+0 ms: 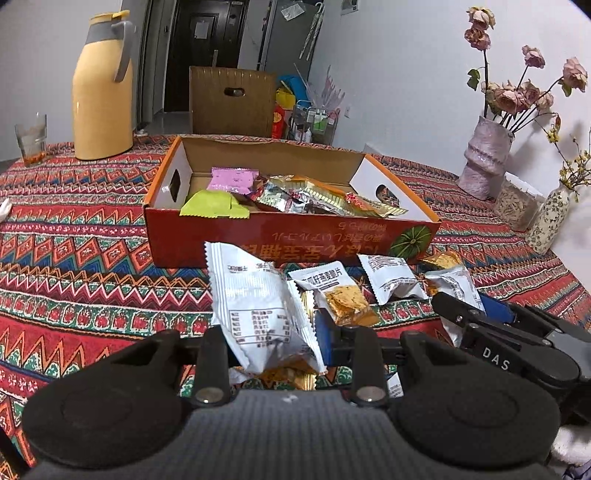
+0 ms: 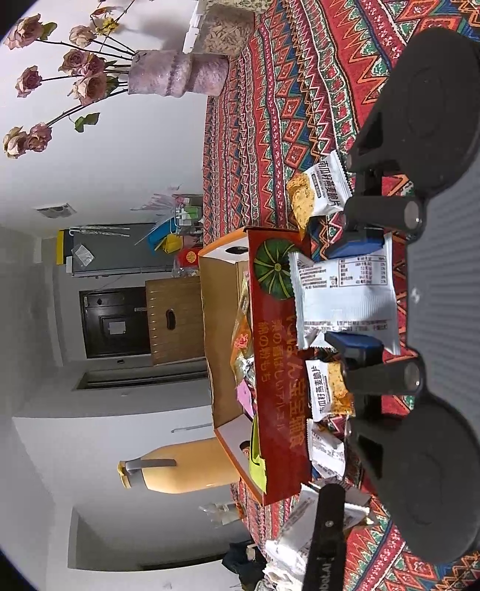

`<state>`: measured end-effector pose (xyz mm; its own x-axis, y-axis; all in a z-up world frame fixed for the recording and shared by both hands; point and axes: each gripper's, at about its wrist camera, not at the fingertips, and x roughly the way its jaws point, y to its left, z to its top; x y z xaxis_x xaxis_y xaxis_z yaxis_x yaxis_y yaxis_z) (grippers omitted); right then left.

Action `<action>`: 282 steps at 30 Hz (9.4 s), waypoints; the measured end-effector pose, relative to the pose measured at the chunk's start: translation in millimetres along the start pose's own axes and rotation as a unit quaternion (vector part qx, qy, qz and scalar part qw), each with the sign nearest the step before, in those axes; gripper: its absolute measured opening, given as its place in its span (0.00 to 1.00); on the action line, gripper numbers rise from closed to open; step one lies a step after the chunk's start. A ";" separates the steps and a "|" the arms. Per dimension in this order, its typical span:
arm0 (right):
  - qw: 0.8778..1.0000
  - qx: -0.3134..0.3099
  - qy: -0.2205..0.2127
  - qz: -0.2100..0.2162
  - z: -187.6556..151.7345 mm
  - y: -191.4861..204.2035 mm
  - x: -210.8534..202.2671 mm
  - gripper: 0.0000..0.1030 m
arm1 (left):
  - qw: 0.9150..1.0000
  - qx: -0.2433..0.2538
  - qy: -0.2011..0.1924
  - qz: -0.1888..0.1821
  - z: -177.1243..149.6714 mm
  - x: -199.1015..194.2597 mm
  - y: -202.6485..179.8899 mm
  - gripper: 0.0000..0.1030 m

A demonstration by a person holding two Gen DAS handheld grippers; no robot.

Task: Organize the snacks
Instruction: 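Carry both white packets over the box with both grippers, then open both grippers to drop the white packets into the box, then pull both grippers back from the box toward the remaining packets, then grasp a white cracker packet with the right gripper while the left grasps another, then carry both cracker packets over the box with both grippers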

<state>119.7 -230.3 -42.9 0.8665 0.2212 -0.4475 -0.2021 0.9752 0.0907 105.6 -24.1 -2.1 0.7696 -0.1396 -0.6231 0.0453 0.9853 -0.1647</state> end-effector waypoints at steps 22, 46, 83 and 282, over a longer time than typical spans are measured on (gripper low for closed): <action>1.000 0.000 0.001 0.004 0.8 0.4 0.0 0.39 | 1.000 -0.001 0.016 -0.002 -3.2 7.5 1.2 0.20; 0.998 -0.030 -0.047 0.017 81.5 19.4 21.1 0.39 | 0.997 0.001 -0.075 0.005 86.2 -6.7 -9.9 0.19; 1.000 -0.011 -0.018 0.006 96.1 15.2 131.4 0.84 | 0.987 -0.038 -0.112 0.110 115.3 83.1 21.8 1.00; 1.000 0.001 -0.028 0.010 22.1 -10.3 -16.0 0.40 | 0.998 0.016 -0.020 0.057 23.5 -8.8 -7.1 0.62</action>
<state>117.9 -243.7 -17.0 0.8863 0.2403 -0.3959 -0.2181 0.9707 0.1010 113.5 -27.6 22.5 0.7958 -0.0238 -0.6051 -0.0231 0.9973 -0.0696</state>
